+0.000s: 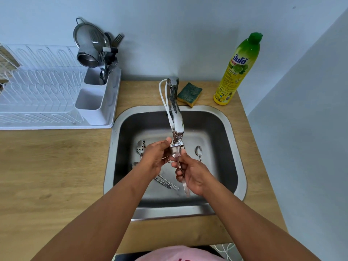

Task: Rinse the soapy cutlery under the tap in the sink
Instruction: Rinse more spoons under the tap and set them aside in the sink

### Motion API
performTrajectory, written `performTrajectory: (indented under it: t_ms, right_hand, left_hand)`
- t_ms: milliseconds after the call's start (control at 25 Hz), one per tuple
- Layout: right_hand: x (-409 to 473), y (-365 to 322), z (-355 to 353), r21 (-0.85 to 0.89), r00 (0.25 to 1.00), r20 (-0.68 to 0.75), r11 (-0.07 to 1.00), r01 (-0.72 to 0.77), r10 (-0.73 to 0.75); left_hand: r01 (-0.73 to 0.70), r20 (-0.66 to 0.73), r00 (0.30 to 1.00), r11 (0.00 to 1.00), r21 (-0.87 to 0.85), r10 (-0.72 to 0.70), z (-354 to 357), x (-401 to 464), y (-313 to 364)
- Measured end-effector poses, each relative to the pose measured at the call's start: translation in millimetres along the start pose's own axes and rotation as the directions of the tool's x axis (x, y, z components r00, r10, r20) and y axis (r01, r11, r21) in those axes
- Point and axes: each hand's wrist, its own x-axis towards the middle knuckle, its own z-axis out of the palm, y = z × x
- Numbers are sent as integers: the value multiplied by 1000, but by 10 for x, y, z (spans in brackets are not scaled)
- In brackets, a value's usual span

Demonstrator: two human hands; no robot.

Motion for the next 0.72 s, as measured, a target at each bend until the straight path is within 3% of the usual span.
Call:
performTrajectory:
  t_ms: [160, 360, 600, 720]
  right_hand:
    - [21, -7, -3, -32, 998, -51, 999, -42, 40]
    - [150, -57, 126, -82, 966, -253, 996, 37, -57]
    - [63, 82, 42, -179, 982, -149, 980, 86, -113]
    - [50, 53, -9, -189, 968, -203, 976, 111, -149]
  left_hand:
    - [4, 6, 1000, 998, -56, -4, 42, -24, -35]
    - [-116, 65, 992, 992, 57, 112, -17, -71, -114]
    - [-245, 36, 969, 942, 227, 244, -40, -51, -145]
    - [-308, 50, 949, 880, 361, 312, -6, -81, -149]
